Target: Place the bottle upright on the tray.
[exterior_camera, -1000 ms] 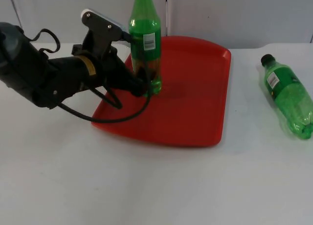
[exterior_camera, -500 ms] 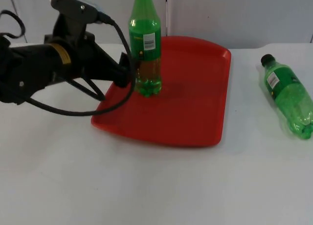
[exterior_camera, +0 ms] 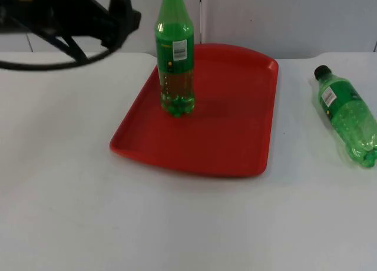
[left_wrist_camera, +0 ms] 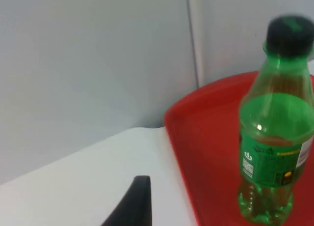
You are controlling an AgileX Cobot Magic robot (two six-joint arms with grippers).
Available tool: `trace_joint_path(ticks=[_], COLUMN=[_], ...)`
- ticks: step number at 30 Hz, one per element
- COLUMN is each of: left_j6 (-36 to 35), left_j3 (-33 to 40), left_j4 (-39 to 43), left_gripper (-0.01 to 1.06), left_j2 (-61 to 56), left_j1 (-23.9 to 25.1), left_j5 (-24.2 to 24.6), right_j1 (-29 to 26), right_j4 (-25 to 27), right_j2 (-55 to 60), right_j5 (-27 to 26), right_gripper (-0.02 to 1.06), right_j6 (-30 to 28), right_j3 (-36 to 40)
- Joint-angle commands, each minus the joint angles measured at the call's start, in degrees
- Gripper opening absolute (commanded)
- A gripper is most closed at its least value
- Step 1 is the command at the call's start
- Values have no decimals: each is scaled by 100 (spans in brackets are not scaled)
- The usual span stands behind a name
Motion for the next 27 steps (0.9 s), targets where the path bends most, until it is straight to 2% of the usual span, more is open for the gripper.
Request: trace_joint_path(ticks=[1, 2, 7, 8, 16, 17, 25, 27], left_j6=[-47, -47, -47, -47, -47, -47, 29, 44], left_j3=[41, 41, 41, 41, 41, 41, 87, 123], left_j4=[-92, -92, -226, -226, -293, -293, -393, -409], left_gripper=[105, 105, 105, 105, 105, 105, 105, 105], left_j2=[-606, -606, -1539, -1539, -2717, -2717, -3660, -3796], left_j1=[8, 8, 8, 8, 8, 8, 8, 8], left_j5=[618, 618, 1552, 1552, 2826, 2826, 3826, 3865], right_j1=[-44, -44, -44, -44, -44, -44, -44, -44], right_j4=[25, 25, 25, 25, 25, 25, 25, 25], right_j2=[-22, -22, -22, -22, -22, -22, -22, -22], right_j5=[-29, -29, -29, -29, -29, -29, -29, -29], right_gripper=[105, 105, 105, 105, 105, 105, 105, 105], right_j6=[-23, -23, -23, -23, -23, -23, -23, -23], right_j3=[38, 38, 38, 38, 38, 38, 38, 38])
